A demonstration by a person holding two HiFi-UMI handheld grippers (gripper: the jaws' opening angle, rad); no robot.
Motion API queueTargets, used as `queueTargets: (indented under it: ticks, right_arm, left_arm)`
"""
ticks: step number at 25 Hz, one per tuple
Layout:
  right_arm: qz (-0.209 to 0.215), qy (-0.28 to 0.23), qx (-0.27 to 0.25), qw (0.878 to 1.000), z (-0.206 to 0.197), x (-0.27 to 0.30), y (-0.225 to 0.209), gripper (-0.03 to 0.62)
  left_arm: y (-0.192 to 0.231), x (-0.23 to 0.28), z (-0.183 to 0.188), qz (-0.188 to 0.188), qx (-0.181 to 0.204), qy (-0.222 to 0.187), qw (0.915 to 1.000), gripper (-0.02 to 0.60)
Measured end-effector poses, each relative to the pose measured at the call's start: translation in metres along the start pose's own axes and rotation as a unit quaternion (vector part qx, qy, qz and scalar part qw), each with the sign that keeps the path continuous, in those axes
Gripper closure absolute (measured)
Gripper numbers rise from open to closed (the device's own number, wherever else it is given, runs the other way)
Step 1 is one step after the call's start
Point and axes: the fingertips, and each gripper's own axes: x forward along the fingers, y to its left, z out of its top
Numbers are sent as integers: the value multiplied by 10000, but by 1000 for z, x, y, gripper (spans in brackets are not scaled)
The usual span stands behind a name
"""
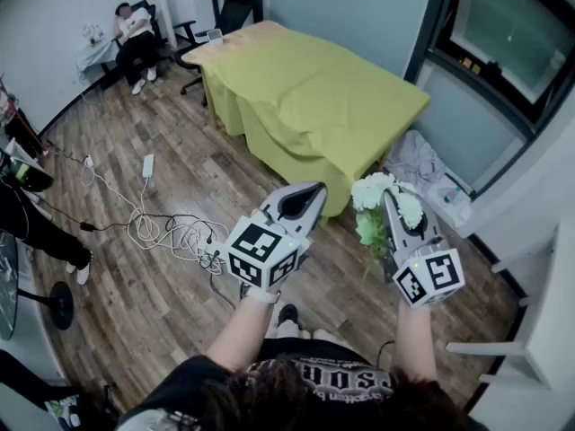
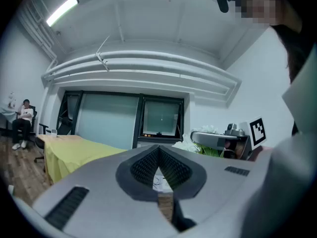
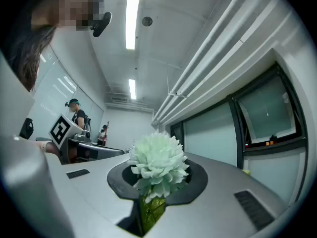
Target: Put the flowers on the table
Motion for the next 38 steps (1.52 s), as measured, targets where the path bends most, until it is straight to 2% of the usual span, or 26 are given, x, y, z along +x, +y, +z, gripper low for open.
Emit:
queueTargets:
  ticks: [14,17,23,31,38]
  right_arm:
    - [189,190,-48,9996,-14,41,-5,511]
    - [142,269,-223,9993,-18,53,-9,511]
    - [-2,428,-174,9989,-33,82,-24,511]
    - [-203,333,-130,9992,-35,111,-40,511]
    - [-243,294,-121,9992,-40,140,-45,511]
  left_arm:
    - [41,14,-4,74,-81,87,9999,582]
    - [52,20,-7,47,-98,120,9999,583]
    - [78,32,-10,-65,-82,197,9998,581]
    - [105,47,-3,-286,-34,182,9994,582]
    - [141,49,0,-203,-53,107,9997,582]
